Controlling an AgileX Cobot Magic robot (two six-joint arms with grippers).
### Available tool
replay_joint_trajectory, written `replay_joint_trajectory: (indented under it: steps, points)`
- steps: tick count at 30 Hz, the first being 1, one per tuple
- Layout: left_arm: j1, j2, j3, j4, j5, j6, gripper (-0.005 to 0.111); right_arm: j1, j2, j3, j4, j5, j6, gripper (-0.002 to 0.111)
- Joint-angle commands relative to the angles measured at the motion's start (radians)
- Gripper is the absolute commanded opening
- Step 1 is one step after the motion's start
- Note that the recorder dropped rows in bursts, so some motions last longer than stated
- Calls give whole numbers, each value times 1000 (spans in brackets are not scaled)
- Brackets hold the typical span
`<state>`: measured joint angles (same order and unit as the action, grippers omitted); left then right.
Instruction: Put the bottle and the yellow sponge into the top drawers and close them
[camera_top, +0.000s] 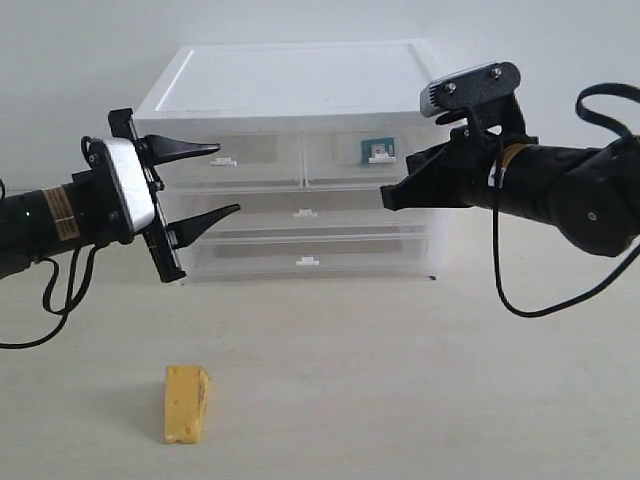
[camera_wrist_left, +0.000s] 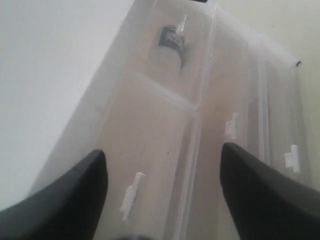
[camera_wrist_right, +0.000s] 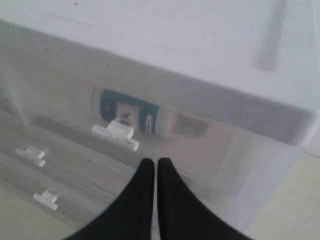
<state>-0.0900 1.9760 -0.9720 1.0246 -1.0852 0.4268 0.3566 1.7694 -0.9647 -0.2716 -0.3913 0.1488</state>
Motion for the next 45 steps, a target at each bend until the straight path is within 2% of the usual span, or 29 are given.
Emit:
replay_joint_trajectory:
  steps: [1,4,6,8,10,13,15,16,18,23,27,32,36,40,45]
  points:
    - [-40,3,5,-111,81,26,55,-10,46,-26,1,-74,6,0]
    - [-47,3,5,-185,95,26,45,-10,47,-26,1,-127,-28,0]
    - [-47,3,5,-204,89,26,42,-10,53,-26,15,-172,-58,0]
    - [-47,4,5,-207,93,26,50,-10,88,-36,114,-207,-136,0]
    - [-47,14,5,-229,91,26,53,-10,107,-48,116,-197,-137,0]
    - [-47,51,-5,-245,91,71,51,-10,113,-64,113,-171,-137,0]
    - [-51,75,-5,-245,51,116,38,-10,113,-64,113,-167,-133,0]
    - [-51,83,-5,-245,15,135,27,-10,113,-64,113,-165,-128,0]
    - [-51,89,-5,-259,-19,149,20,-10,113,-64,113,-158,-130,0]
    - [-51,92,-6,-349,-48,182,26,-10,113,-64,113,-158,-132,0]
    - [-51,92,-6,-379,-22,357,32,-10,113,-64,113,-158,-132,0]
    - [-51,92,-16,-390,-22,455,25,-10,113,-64,113,-158,-132,0]
    - [-51,92,-39,-443,0,457,4,-10,113,-64,113,-158,-132,0]
    - [-51,98,-55,-416,152,497,4,-10,113,-64,113,-160,-132,0]
    - [-51,114,-65,-397,167,516,4,-10,113,-64,113,-160,-127,0]
